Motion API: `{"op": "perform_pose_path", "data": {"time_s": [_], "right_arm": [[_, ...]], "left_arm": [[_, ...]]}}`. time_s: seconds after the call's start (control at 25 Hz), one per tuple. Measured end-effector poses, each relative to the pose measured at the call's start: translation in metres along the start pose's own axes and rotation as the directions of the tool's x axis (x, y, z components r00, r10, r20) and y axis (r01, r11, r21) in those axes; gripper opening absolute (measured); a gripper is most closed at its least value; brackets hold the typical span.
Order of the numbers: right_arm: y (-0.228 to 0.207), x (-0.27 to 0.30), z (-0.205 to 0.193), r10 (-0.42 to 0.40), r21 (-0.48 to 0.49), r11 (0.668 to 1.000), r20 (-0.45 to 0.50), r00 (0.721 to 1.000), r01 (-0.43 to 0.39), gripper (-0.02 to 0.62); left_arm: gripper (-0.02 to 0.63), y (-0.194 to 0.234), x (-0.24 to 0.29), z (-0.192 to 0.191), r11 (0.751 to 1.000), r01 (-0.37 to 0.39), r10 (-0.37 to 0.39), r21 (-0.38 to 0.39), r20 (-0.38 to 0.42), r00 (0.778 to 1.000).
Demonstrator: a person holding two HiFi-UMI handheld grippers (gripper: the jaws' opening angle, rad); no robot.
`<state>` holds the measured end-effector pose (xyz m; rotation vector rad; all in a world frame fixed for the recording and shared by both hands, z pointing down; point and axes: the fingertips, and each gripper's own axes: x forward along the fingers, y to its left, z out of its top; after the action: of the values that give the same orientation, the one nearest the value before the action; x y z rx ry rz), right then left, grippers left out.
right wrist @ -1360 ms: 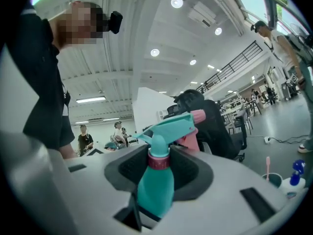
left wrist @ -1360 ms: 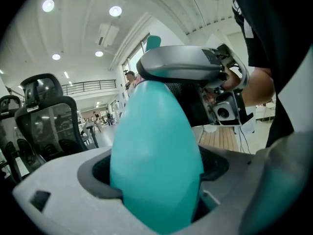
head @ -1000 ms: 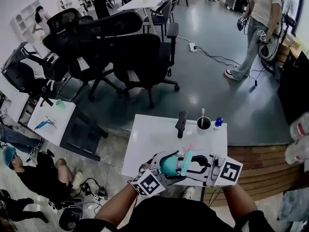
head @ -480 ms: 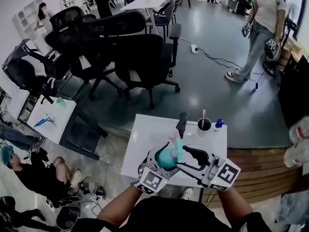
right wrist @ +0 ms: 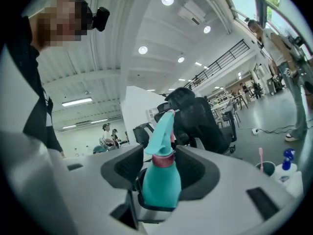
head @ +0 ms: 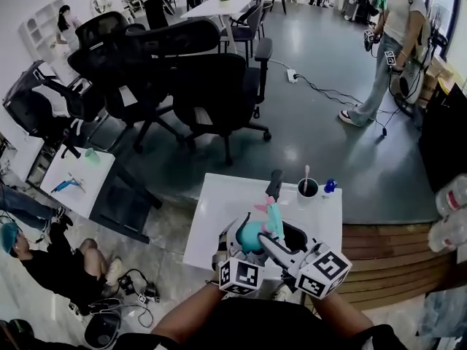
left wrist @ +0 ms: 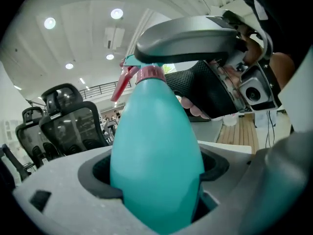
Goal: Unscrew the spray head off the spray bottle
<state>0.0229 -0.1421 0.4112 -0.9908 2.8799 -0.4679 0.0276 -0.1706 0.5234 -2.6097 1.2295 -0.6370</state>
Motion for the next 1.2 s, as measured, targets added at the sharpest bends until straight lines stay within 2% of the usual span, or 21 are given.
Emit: {"op": "perform_pose_path", "data": {"time_s": [0.04,0.08,0.24,0.36,0.48,0.64,0.76,0.84,0.88,0.92,1.0,1.08,1.12,1.2], "right_arm": [[-0.001,0.000,0.000,-0.020,-0.002,1.000,0.000,1.000,0.020,0.200],[-0.001,0.000,0.001,-0.032,-0.006,0.999,0.002,0.999,0.032,0.152],[0.008,-0.003,0.009,-0.013,-0.032,0.999,0.026,1.000,0.014,0.138],[0.015,-0.005,0.012,0.048,-0.085,0.995,0.027,0.999,-0.045,0.135],[0.029,-0.010,0.017,0.151,-0.173,0.974,0.026,0.988,-0.144,0.135],[0.057,-0.028,0.021,0.331,-0.257,0.911,-0.014,0.943,-0.323,0.135],[0.069,-0.042,0.018,0.448,-0.323,0.834,-0.080,0.890,-0.448,0.135],[0.072,-0.047,0.015,0.497,-0.363,0.781,-0.133,0.858,-0.508,0.135],[0.071,-0.047,0.013,0.506,-0.373,0.768,-0.144,0.851,-0.520,0.135],[0.070,-0.045,0.013,0.504,-0.377,0.769,-0.140,0.852,-0.516,0.137],[0.062,-0.038,0.016,0.464,-0.373,0.803,-0.096,0.880,-0.464,0.142],[0.049,-0.031,0.021,0.394,-0.339,0.860,-0.033,0.918,-0.381,0.150],[0.040,-0.029,0.024,0.353,-0.309,0.890,0.001,0.936,-0.335,0.176],[0.018,-0.024,0.027,0.256,-0.230,0.945,0.069,0.964,-0.234,0.186]], "left_arm": [[0.446,-0.001,-0.001,0.002,1.000,-0.003,0.003,0.000,0.001,1.000],[0.446,-0.001,-0.003,0.003,1.000,-0.004,0.004,-0.002,0.004,1.000],[0.446,-0.002,-0.010,0.012,1.000,0.024,-0.023,-0.010,0.037,0.999],[0.446,-0.008,-0.015,0.018,0.995,0.100,-0.099,-0.009,0.092,0.991],[0.446,-0.014,-0.024,0.027,0.984,0.177,-0.179,0.022,0.157,0.971],[0.446,-0.030,-0.042,0.045,0.948,0.296,-0.315,0.116,0.226,0.922],[0.446,-0.043,-0.053,0.054,0.907,0.375,-0.414,0.190,0.247,0.876],[0.446,-0.048,-0.056,0.055,0.889,0.405,-0.450,0.216,0.244,0.859],[0.446,-0.048,-0.055,0.054,0.888,0.407,-0.452,0.216,0.240,0.859],[0.446,-0.047,-0.053,0.053,0.894,0.398,-0.440,0.206,0.233,0.867],[0.446,-0.038,-0.043,0.047,0.922,0.346,-0.377,0.173,0.197,0.905],[0.446,-0.024,-0.031,0.038,0.956,0.270,-0.286,0.118,0.149,0.947],[0.446,-0.016,-0.026,0.033,0.969,0.235,-0.243,0.070,0.132,0.961],[0.446,-0.002,-0.018,0.023,0.984,0.176,-0.171,-0.037,0.105,0.980]]}}
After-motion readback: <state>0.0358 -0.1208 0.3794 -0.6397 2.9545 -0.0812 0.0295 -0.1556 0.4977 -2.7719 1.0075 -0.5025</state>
